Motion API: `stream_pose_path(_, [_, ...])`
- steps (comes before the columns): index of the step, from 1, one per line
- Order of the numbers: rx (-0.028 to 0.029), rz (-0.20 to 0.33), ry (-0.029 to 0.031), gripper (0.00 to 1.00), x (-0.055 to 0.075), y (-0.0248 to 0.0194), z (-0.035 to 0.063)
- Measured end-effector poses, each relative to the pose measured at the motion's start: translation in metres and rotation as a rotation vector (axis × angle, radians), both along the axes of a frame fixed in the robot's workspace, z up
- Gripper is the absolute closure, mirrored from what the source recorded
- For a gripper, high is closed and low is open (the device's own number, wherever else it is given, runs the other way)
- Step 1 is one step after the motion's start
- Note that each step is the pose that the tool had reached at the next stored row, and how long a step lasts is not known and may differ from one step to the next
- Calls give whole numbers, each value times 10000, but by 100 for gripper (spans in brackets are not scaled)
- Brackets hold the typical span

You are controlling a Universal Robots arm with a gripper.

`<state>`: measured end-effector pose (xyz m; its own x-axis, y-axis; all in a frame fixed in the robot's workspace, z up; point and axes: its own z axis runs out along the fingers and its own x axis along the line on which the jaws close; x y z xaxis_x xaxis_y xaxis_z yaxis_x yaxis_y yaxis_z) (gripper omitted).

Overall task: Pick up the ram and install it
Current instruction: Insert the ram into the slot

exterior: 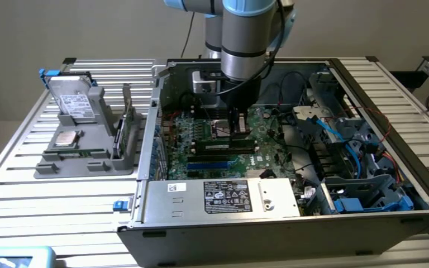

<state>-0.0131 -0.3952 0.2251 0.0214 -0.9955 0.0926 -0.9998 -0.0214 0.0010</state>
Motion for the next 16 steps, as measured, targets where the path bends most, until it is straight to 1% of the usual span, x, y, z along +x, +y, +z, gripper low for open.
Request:
stream_pose_path(12, [1,0,-5,87,-4,0,-8])
stream_pose_path(14, [2,-1,-4,85,-4,0,-8])
stream_pose_path(15, [2,0,-5,79,-4,0,-8])
stream_pose_path(16, [2,0,-5,79,-4,0,-8])
